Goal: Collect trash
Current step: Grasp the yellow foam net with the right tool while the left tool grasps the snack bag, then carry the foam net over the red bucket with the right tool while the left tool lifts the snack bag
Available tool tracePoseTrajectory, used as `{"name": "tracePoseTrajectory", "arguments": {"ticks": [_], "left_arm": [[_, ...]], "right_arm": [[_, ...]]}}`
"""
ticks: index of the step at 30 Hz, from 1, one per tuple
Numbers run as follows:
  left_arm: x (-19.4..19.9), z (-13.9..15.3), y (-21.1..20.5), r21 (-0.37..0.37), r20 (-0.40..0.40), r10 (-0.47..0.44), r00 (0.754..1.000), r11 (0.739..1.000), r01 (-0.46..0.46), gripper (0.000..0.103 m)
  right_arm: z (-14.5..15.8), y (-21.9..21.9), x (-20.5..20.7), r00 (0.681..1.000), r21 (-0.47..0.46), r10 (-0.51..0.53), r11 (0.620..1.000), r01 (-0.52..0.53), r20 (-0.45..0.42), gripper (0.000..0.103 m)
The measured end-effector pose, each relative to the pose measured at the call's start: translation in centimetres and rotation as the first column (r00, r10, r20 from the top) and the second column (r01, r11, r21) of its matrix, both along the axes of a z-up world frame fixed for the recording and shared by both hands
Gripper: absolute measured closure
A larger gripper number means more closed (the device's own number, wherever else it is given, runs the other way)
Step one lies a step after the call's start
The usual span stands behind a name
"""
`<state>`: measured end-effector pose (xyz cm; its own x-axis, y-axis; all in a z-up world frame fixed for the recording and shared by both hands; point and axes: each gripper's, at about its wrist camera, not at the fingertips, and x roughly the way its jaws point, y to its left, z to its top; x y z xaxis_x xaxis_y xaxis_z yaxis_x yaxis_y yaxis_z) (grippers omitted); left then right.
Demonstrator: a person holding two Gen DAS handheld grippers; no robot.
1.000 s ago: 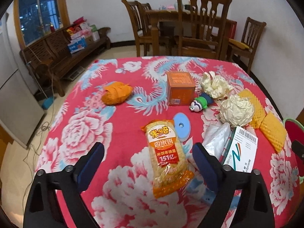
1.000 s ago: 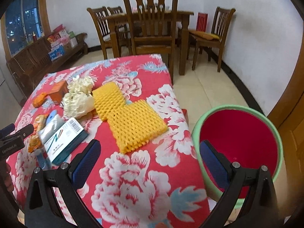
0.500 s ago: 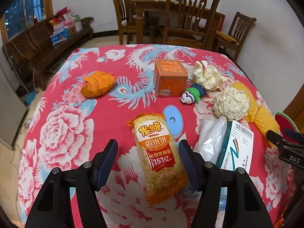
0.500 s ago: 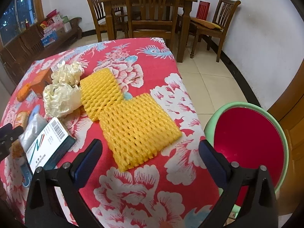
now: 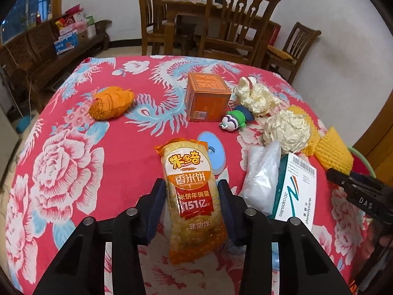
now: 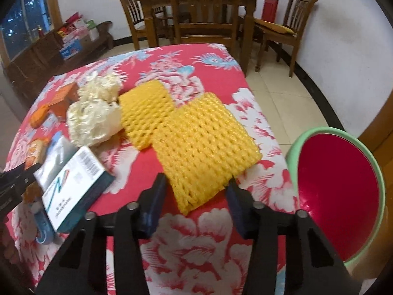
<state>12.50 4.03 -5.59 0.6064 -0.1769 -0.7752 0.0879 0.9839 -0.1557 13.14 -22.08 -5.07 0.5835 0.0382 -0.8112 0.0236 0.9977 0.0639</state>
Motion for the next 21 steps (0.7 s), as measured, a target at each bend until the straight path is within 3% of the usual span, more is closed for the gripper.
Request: {"name": "tracePoseTrajectory", "arguments": {"ticks": [3, 6, 14, 21], "left_arm": [[-0.4, 0.2, 0.4, -0.019, 0.009, 0.002, 1.000, 1.000, -0.002, 0.060], [-1.1, 0.7, 0.4, -0.019, 0.033, 0.006, 0.999, 1.000, -0.005, 0.060], [-2.8, 2.9, 0.2, -0.041, 0.075, 0.005, 0.997, 0.999, -0.002, 0.060], [-4.2, 5.1, -0.3, -0.043, 0.126, -0.006, 0.992, 0.999, 0.012, 0.060]], "right_arm": [[0.1, 0.2, -0.5, 0.999, 0.032, 0.032, 0.999, -0.032, 0.013, 0.079], [0.2, 0.5, -1.2, 0.998, 0.038, 0.057, 0.998, -0.058, 0.035, 0.089], [2.1, 1.3, -4.1, 0.985, 0.056, 0.125, 0.990, -0.132, 0.115, 0.091], [3.7, 1.1, -6.3, 0.979, 0.084, 0.123, 0.987, -0.138, 0.161, 0.091]]}}
